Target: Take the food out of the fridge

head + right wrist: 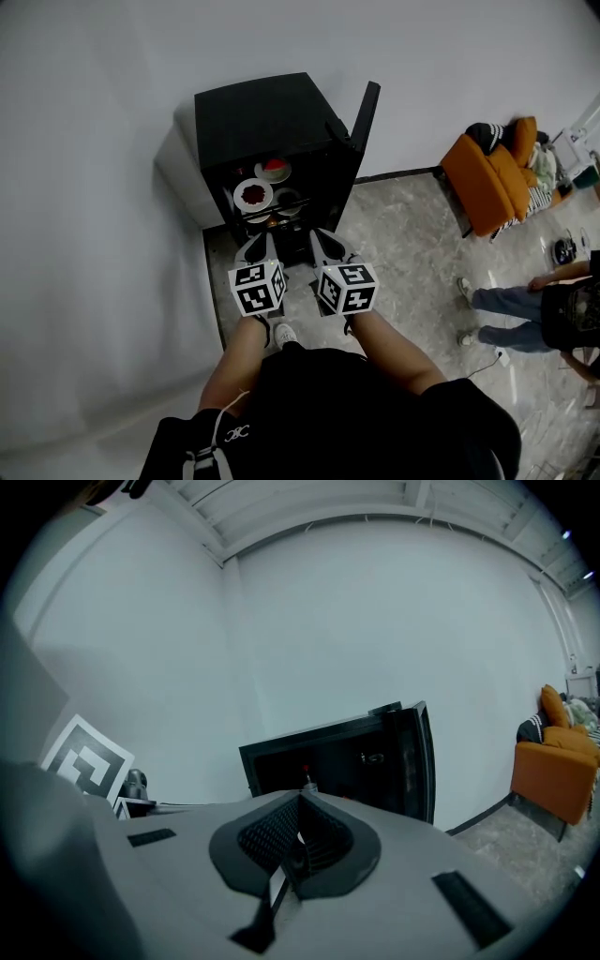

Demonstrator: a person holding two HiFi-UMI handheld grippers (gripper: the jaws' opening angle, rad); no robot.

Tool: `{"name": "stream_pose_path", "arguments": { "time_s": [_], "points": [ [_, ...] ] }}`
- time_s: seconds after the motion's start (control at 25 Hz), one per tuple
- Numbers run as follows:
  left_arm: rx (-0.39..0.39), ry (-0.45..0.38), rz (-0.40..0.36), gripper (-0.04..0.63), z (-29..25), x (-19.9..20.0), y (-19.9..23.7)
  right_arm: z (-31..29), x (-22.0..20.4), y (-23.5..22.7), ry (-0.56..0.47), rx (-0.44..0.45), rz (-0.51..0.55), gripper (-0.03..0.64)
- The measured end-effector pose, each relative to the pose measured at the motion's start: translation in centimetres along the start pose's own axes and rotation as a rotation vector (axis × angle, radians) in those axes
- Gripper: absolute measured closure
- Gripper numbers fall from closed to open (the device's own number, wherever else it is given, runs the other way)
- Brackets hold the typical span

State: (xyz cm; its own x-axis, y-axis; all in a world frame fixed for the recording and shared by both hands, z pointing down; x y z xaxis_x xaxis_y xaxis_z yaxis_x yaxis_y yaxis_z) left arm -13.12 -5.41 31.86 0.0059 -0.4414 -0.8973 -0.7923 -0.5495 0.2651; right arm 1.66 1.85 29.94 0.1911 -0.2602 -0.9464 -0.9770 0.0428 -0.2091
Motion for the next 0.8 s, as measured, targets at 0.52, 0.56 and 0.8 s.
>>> {"name": "stream_pose_path", "arguments": {
  "time_s": [0.52,0.56,0.8],
  "points": [
    [0.008,0.060,0.165,0.594,-7.9,-1.2,4.7,-7.2,-1.1,-2.3,0.091,-0.019,0.067,0.624],
    [0.013,0.057,0.198,0.594,-8.4,-1.6,5.0,-7.7,-1.1,-2.5,0.098,-0.010,0.073,0.624],
    [0.012,0.015,0.461,0.594,-11.7,-4.0,6.6,-10.7,-1.7,-3.9,0.154,0.056,0.122,0.624]
  ]
}}
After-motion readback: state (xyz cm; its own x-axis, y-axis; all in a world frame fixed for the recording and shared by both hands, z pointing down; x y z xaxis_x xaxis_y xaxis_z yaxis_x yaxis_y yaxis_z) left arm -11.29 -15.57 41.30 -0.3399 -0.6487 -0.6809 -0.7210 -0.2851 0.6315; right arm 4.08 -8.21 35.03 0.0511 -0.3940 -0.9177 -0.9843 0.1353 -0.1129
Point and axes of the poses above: the fingertips, and each gripper's own axes: z backward along the fingers, y to its left, x out of its top, the point moved 8 cm from there along z, backward along the fingers, and after that the axes turned 2 degrees about z, right-handed, at the moved point
